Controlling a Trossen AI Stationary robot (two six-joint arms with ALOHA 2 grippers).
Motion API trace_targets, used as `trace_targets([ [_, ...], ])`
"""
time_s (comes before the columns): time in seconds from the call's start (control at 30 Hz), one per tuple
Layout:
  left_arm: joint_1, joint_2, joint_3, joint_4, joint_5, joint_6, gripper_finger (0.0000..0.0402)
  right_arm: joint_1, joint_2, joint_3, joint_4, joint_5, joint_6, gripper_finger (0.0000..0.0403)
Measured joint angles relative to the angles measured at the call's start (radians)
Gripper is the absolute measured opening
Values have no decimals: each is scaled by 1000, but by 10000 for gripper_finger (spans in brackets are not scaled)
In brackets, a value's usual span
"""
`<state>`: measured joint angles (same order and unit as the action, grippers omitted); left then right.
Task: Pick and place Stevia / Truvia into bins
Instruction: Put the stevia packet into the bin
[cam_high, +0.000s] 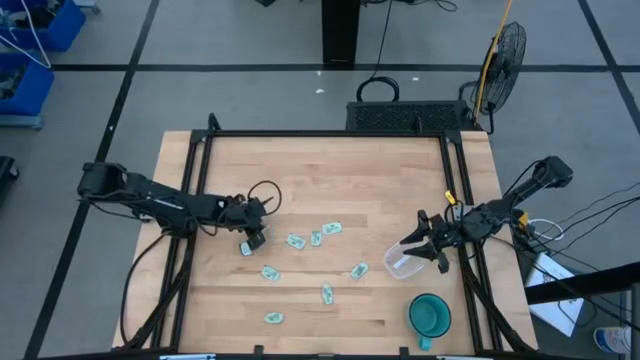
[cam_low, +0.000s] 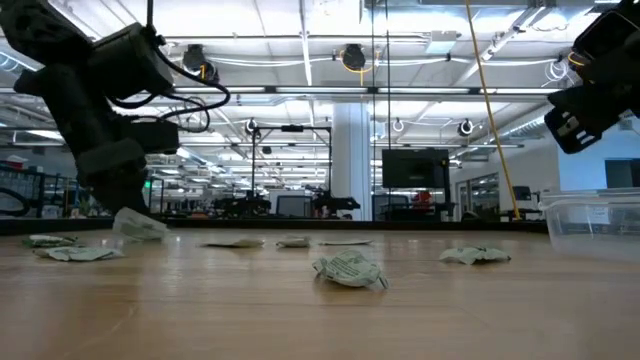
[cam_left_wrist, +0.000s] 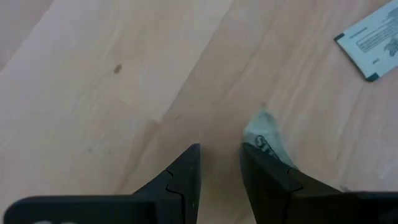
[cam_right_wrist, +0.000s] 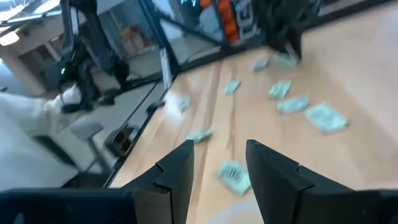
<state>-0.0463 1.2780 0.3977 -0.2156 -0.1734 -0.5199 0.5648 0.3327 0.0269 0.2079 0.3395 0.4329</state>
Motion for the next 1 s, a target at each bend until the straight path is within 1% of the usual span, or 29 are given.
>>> trace_targets([
  [0.1,-1,8,0,7,-5,15,117,0,25,0,81,77,-68,141],
  [0.2,0,-16,-1,6,-6,14,117,0,46,0,156,158,-116,141],
  [0.27,0,-40,-3,12,-1,11,118,-1,62,0,195,189,-132,141],
  [0.4,-2,-95,-3,48,46,3,117,-1,91,0,219,186,-118,141],
  [0.5,-15,-133,-2,68,61,10,117,-1,115,0,222,185,-88,141],
  [0.67,-58,-147,-2,33,68,-25,117,-1,145,0,222,185,-79,141],
  [0.73,-80,-143,-2,12,41,-9,117,-1,153,0,222,184,-79,141],
  [0.9,-122,-148,-2,11,-89,80,117,-1,160,0,227,184,-79,141],
  [1.0,-132,-148,-2,3,-112,102,117,-1,160,0,241,184,-88,141],
])
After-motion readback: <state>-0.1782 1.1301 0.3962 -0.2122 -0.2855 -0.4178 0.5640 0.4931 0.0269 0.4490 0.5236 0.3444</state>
